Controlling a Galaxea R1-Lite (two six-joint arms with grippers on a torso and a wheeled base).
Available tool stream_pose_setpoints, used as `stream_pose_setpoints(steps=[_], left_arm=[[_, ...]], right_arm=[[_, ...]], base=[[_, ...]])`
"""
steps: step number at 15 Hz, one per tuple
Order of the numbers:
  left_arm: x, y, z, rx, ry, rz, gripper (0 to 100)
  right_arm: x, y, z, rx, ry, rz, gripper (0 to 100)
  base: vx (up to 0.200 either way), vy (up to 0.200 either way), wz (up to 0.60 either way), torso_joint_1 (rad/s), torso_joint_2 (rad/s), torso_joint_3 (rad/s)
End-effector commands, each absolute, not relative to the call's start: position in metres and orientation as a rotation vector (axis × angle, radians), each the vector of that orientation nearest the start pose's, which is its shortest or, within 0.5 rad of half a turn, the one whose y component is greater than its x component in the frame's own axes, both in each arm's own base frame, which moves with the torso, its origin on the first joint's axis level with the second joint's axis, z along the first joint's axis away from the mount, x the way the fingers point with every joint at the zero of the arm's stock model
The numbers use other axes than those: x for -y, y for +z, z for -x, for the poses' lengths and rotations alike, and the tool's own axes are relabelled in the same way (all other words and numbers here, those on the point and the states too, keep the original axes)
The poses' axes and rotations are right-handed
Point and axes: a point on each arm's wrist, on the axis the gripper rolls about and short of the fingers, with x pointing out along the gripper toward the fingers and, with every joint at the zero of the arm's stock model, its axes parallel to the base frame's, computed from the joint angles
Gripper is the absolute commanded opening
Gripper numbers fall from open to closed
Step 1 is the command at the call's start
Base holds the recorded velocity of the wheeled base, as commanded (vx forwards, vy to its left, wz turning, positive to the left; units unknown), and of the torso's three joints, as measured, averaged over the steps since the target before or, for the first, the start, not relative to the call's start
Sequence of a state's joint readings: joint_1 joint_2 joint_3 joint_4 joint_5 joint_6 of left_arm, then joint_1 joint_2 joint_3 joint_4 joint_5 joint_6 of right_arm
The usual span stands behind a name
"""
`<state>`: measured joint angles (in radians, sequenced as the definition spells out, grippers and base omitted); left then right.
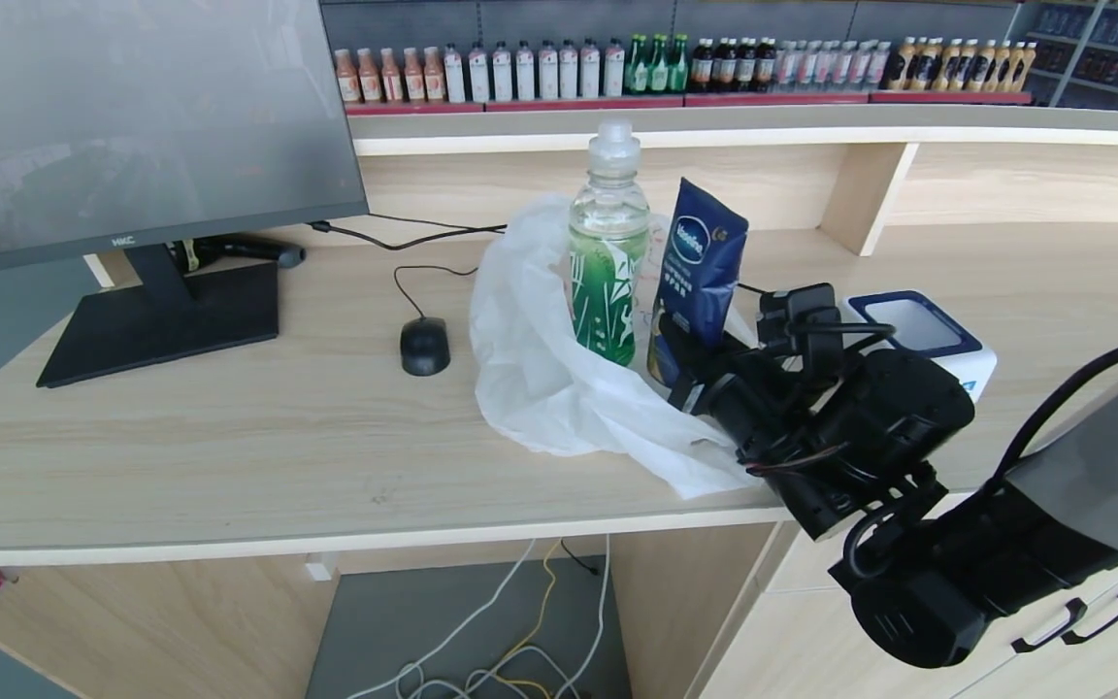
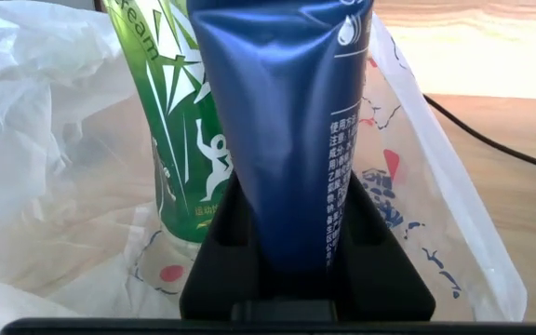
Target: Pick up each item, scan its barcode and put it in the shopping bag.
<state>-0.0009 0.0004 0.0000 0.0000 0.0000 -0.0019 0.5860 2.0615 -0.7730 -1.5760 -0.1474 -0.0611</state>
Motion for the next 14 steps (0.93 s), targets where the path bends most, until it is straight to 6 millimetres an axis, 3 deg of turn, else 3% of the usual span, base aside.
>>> stream_pose_setpoints(steps=[1, 7, 8, 14], left_arm=[[0.0, 0.075, 0.023, 0.0, -0.002, 0.002, 100], [0.0, 0.075, 0.023, 0.0, -0.002, 0.002, 100], [0.0, 0.075, 0.023, 0.0, 0.0, 0.002, 100], [0.0, 0.075, 0.023, 0.0, -0.002, 0.002, 100]], right_arm=[[-0.198, 0.142, -0.304, 0.267, 0.429, -0.037, 0], [-0.198, 0.144, -0.304, 0.276, 0.43, -0.04, 0], [-0.199, 0.144, -0.304, 0.277, 0.432, -0.043, 100], [-0.195, 0.155, -0.299, 0.299, 0.425, -0.065, 100]], base=[[0.0, 0.0, 0.0, 0.0, 0.0, 0.0], [0.0, 0.0, 0.0, 0.0, 0.0, 0.0], [0.0, 0.0, 0.0, 0.0, 0.0, 0.0], [0.0, 0.0, 0.0, 0.0, 0.0, 0.0]])
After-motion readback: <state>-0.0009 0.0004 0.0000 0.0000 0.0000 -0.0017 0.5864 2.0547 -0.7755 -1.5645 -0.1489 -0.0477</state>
